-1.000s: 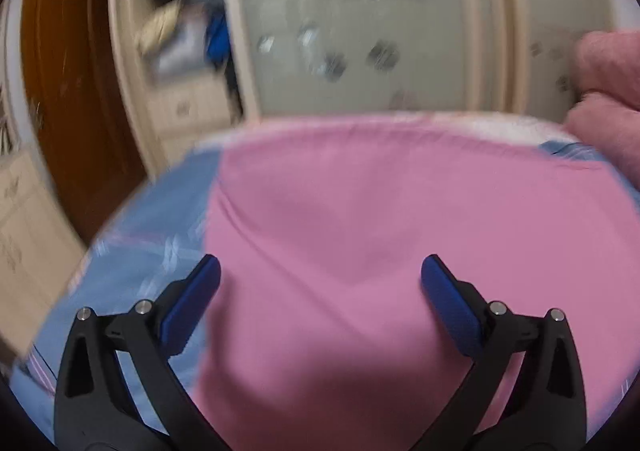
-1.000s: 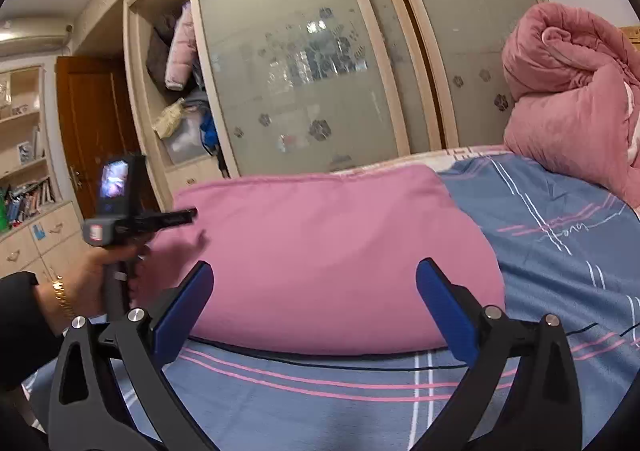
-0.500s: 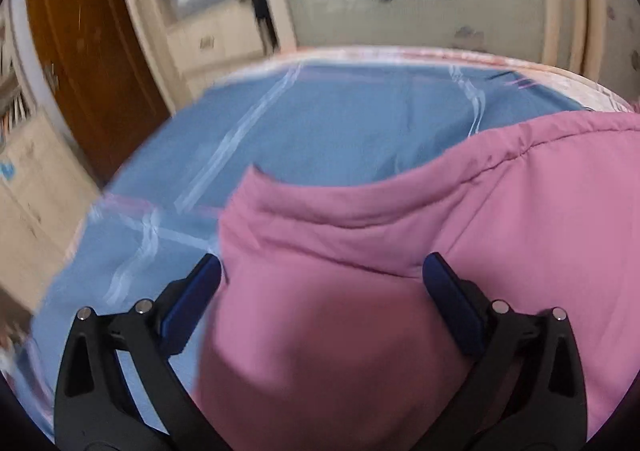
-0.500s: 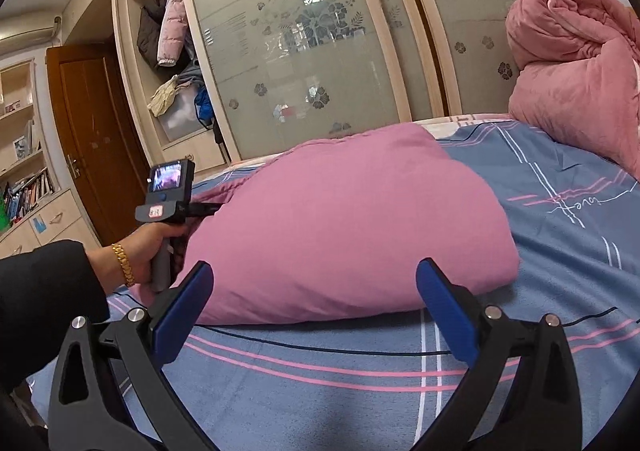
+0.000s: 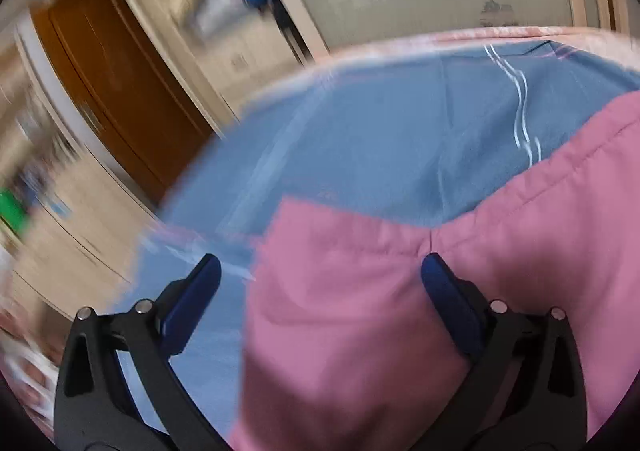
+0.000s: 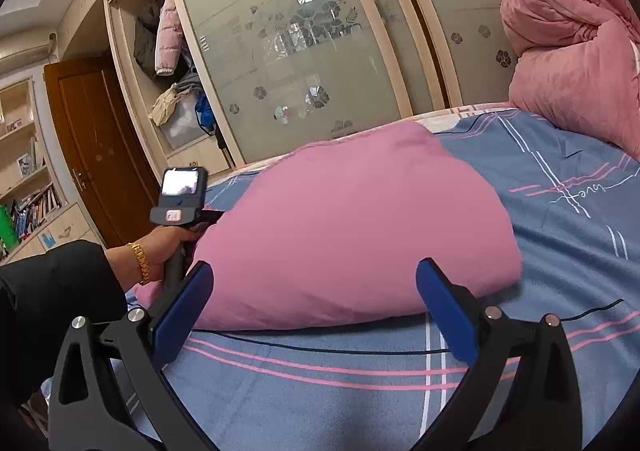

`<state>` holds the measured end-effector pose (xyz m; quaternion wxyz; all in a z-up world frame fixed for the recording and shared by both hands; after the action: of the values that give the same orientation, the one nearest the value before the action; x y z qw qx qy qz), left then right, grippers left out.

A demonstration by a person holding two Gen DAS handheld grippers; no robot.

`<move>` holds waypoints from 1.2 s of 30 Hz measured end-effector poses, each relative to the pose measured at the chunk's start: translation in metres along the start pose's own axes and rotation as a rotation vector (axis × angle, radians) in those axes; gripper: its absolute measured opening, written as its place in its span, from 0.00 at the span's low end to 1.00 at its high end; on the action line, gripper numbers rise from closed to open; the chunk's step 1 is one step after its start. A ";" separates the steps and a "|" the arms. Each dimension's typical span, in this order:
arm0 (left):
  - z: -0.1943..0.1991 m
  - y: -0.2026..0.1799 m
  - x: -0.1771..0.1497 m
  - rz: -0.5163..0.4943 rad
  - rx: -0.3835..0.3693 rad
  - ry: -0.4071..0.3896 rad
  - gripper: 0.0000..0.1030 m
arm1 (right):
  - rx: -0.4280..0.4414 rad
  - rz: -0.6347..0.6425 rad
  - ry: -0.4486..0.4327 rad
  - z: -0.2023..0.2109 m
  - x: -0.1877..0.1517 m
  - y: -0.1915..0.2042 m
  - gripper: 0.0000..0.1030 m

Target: Fold large clothes

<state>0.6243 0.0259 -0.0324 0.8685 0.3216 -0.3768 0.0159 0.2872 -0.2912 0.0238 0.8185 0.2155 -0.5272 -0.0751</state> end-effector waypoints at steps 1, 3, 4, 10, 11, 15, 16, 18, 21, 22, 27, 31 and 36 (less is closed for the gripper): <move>0.018 0.003 0.009 0.024 0.041 -0.040 0.98 | -0.002 -0.009 -0.003 0.001 0.001 -0.002 0.98; 0.059 0.003 0.030 0.145 -0.035 -0.124 0.98 | -0.006 -0.028 -0.010 0.003 0.004 -0.007 0.98; 0.084 -0.007 0.042 0.198 -0.144 -0.156 0.98 | -0.008 -0.035 -0.014 0.005 0.005 -0.009 0.98; 0.218 -0.163 0.072 -0.015 -0.602 -0.251 0.98 | -0.073 -0.052 -0.076 0.025 0.019 -0.037 0.98; 0.232 -0.190 0.068 -0.061 -0.658 -0.256 0.98 | -0.085 -0.061 -0.085 0.028 0.021 -0.044 0.98; 0.246 -0.298 0.029 -0.265 -0.647 -0.214 0.98 | -0.121 -0.101 -0.121 0.042 0.033 -0.070 0.98; 0.239 -0.314 0.017 -0.309 -0.586 -0.218 0.98 | -0.132 -0.107 -0.128 0.046 0.036 -0.077 0.98; 0.235 -0.324 0.008 -0.333 -0.552 -0.233 0.98 | -0.150 -0.115 -0.140 0.050 0.040 -0.086 0.98; 0.254 -0.291 0.017 -0.233 -0.662 -0.278 0.98 | -0.151 -0.138 -0.153 0.056 0.045 -0.095 0.99; 0.270 -0.263 0.014 -0.161 -0.696 -0.317 0.98 | -0.155 -0.137 -0.156 0.057 0.045 -0.096 0.99; 0.313 -0.103 -0.060 0.030 -0.739 -0.451 0.98 | -0.159 -0.116 -0.144 0.049 0.041 -0.089 0.99; 0.303 -0.018 -0.153 0.065 -0.688 -0.426 0.98 | -0.156 -0.065 -0.108 0.036 0.030 -0.069 0.99; 0.276 0.070 -0.250 0.250 -0.588 -0.407 0.98 | -0.126 0.008 -0.040 0.005 0.011 -0.025 0.99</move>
<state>0.2482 -0.0228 -0.0201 0.8226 0.0067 -0.5662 -0.0512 0.2898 -0.3184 0.0242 0.8200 0.1597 -0.5386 -0.1091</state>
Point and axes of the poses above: each gripper's, at about its wrist camera, not at the fingertips, and z roughly against the way its jaws point, y to its left, x to its top, the point moved 5 cm from there along -z, roughly the way its jaws point, and after that the axes turned 5 degrees about -z, right-handed, at the moved point
